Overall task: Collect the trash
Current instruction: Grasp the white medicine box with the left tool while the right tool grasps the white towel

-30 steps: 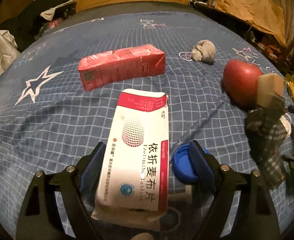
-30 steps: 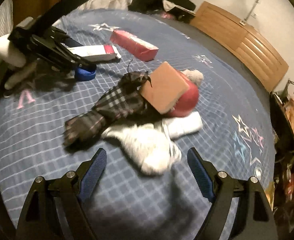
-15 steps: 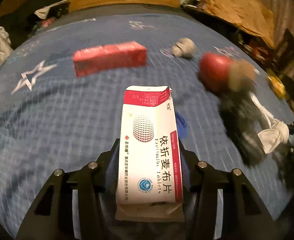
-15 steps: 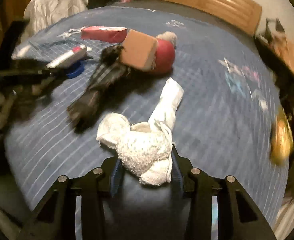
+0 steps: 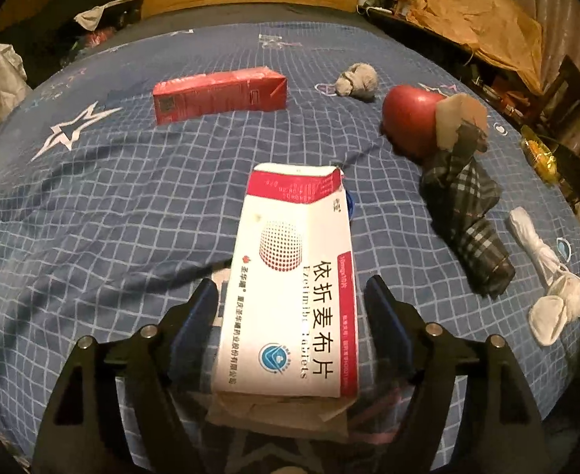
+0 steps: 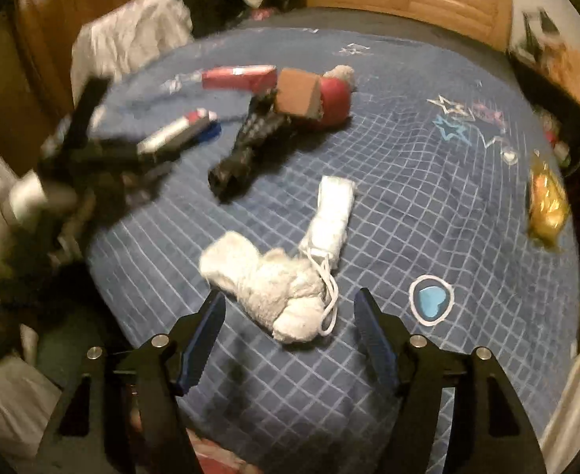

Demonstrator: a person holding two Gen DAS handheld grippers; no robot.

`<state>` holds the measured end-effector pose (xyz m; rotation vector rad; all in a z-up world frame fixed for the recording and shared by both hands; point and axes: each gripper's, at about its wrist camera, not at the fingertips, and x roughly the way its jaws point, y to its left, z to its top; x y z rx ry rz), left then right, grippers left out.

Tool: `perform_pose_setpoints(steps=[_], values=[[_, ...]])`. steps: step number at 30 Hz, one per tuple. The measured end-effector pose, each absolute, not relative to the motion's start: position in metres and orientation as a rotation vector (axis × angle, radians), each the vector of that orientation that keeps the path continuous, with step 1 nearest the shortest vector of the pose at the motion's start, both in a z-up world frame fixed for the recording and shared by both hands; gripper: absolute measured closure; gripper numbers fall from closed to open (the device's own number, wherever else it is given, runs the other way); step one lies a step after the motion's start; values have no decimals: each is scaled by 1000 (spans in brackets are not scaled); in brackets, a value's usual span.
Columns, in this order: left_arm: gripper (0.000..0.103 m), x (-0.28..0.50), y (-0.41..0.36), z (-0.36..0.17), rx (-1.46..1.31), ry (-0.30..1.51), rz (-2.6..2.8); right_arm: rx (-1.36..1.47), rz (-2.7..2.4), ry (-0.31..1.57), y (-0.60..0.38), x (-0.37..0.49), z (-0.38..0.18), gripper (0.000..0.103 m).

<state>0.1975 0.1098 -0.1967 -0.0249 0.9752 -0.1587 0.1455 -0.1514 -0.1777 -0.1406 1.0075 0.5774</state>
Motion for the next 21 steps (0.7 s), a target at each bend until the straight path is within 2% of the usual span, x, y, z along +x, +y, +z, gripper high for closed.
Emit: perform_pose_setpoints(steps=[1,6,9,10,11,12,13,14,15,21], values=[[28,198,110,-198,-26,976,-158,-88,565,1010,-156,154,-176,35],[28,208,105,-199,-35,980,-142,26,486,1087,-154,216,-200,49],[28,214,101,-202,-15,985,-126,35,457,1130,-143,240,-219,52],[28,215,100,-203,-12,983,-122,5,447,1122,-137,240,-218,57],[29,216,99,-203,-9,982,-119,-26,446,1113,-131,240,-218,66],[39,217,99,-203,-5,977,-115,-44,445,1105,-125,239,-218,72],[45,218,98,-203,0,972,-111,-50,444,1100,-122,238,-218,76],[52,219,98,-203,2,965,-107,-70,435,1086,-119,236,-217,76],[53,218,98,-202,2,959,-107,-84,428,1070,-117,234,-217,76],[55,206,110,-190,-44,873,-62,-108,339,823,-124,221,-183,77]])
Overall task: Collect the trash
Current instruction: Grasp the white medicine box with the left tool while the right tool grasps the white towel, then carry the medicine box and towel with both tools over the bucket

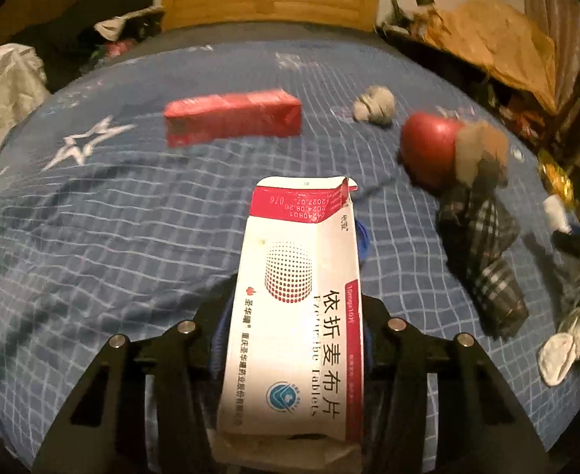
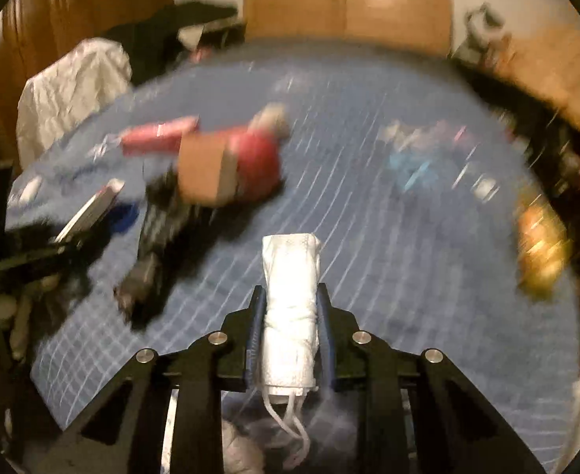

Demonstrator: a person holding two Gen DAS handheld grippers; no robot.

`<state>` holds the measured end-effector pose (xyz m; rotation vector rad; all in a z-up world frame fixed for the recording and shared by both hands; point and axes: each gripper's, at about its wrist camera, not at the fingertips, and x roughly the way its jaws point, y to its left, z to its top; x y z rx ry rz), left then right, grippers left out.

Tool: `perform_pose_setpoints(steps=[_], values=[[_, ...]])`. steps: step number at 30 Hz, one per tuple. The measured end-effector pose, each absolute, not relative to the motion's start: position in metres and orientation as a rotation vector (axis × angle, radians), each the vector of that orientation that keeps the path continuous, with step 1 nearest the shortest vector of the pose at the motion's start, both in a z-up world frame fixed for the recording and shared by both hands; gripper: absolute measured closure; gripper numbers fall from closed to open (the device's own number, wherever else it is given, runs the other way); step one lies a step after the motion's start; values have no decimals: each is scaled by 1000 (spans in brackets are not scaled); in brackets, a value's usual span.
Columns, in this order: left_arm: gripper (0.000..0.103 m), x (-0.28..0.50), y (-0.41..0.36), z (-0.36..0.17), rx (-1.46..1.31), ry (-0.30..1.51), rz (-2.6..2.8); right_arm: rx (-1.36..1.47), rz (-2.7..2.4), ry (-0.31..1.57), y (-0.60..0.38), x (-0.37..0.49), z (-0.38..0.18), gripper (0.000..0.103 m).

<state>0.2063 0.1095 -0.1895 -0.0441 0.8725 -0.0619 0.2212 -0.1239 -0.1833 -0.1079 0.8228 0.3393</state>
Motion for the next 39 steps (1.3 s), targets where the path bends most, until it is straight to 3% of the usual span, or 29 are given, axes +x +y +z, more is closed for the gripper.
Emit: perform_pose_setpoints(steps=[10,24,39], values=[[55,158,99,-125,-22,649,28,-119,269,517,-119,149,-114,76],[55,104,-9,-59,53,439,-91,-85,164,343,-116,61,-54,77],[55,104,-36,-53,61,427,-115,-58,123,301,-131,47,-44,76]])
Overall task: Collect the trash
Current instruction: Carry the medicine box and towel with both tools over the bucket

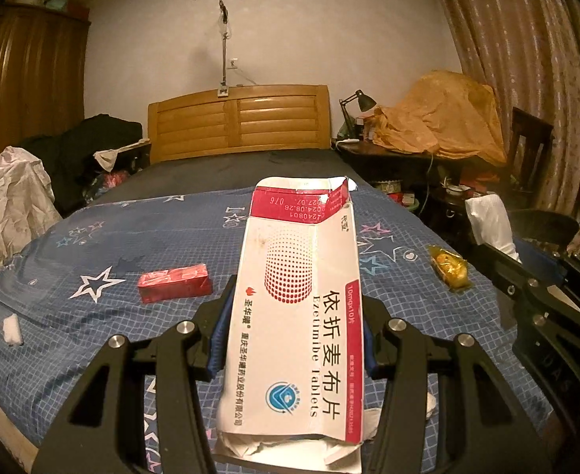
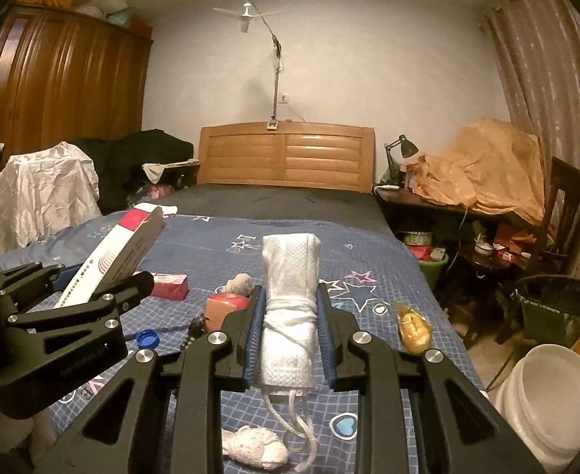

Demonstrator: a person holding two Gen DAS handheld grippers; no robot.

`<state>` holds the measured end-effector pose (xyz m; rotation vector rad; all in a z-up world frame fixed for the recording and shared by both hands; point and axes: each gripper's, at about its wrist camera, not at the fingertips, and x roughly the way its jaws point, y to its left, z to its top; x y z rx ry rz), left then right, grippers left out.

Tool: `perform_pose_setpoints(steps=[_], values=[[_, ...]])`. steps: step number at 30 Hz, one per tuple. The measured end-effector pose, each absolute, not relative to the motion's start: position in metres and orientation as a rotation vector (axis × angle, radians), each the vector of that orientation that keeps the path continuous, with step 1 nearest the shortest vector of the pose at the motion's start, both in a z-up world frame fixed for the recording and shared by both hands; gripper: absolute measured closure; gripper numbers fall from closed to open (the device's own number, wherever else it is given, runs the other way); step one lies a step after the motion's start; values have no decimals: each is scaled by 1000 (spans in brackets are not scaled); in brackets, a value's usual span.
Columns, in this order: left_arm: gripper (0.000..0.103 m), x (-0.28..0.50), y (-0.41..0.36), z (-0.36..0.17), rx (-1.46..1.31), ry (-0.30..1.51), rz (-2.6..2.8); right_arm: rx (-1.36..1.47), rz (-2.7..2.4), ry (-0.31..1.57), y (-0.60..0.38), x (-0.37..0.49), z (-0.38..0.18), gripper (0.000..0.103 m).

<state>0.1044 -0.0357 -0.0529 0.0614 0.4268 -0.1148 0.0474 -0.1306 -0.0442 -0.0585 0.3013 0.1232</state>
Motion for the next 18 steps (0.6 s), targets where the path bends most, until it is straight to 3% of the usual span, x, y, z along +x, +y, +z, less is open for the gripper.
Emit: perform_pose_setpoints(steps=[18], values=[[55,125,-137,-38,111,429,-284,-41,-89,317,-261,48,-26,76]])
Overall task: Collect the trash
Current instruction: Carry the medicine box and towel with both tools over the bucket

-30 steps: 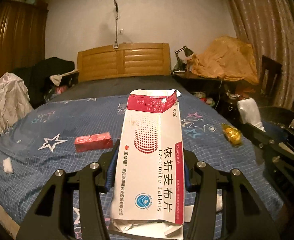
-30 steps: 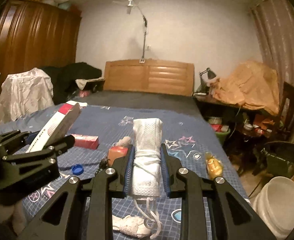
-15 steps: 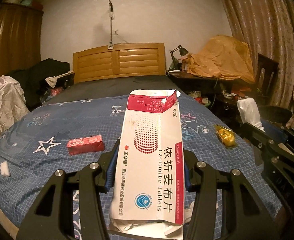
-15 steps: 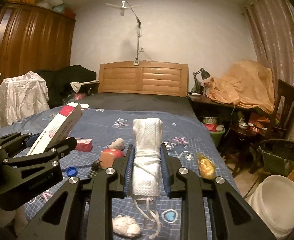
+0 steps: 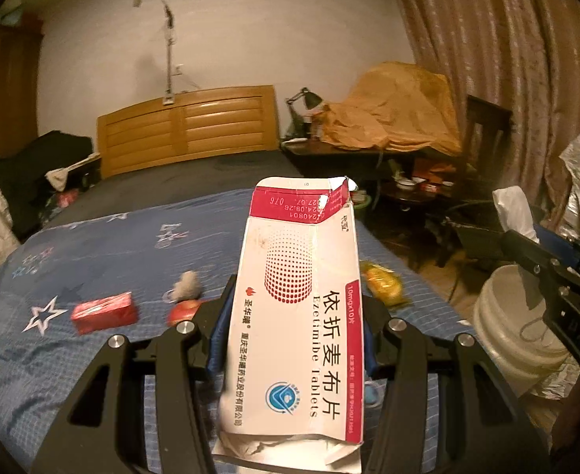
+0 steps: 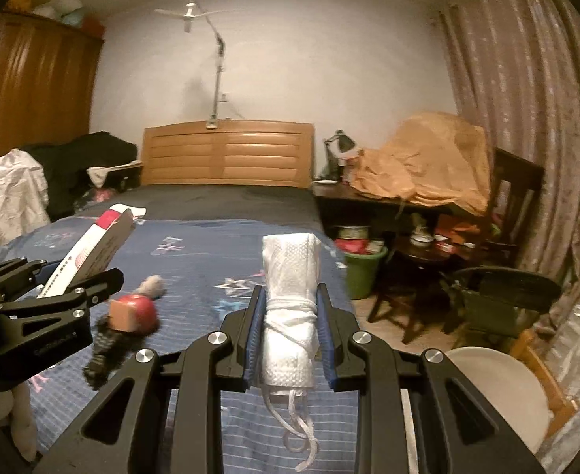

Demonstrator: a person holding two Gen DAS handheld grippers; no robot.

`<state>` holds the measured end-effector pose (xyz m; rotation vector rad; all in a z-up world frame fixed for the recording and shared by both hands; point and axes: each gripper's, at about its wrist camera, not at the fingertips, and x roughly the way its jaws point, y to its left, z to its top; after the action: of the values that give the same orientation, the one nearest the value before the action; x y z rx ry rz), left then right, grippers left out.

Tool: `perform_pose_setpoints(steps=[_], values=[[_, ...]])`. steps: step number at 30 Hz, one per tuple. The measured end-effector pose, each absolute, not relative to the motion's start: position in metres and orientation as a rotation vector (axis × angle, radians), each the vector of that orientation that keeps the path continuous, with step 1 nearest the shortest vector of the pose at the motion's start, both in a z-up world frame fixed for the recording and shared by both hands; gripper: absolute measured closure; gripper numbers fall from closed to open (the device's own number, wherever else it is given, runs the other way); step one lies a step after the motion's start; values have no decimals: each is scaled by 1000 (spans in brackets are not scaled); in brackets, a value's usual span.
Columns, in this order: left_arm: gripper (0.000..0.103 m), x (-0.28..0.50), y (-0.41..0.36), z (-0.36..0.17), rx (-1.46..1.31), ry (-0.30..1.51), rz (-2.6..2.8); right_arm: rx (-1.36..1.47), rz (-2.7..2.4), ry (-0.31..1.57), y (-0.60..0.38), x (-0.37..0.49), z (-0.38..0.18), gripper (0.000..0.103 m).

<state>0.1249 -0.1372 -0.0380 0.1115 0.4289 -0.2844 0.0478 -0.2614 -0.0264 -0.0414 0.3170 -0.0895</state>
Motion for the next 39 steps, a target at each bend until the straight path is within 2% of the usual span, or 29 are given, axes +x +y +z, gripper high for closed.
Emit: perform_pose_setpoints(steps=[24,31,39], values=[[54,127,-310,-37,218,451,-560,6,-352,432,-488,11,-30,76],[54,130,-370,-50,254,510,-665,61,-410,508,-560,12,-42,76],[54,135,-428,-88,295,657,-773,180,-409,639,-620,26,-79,76]])
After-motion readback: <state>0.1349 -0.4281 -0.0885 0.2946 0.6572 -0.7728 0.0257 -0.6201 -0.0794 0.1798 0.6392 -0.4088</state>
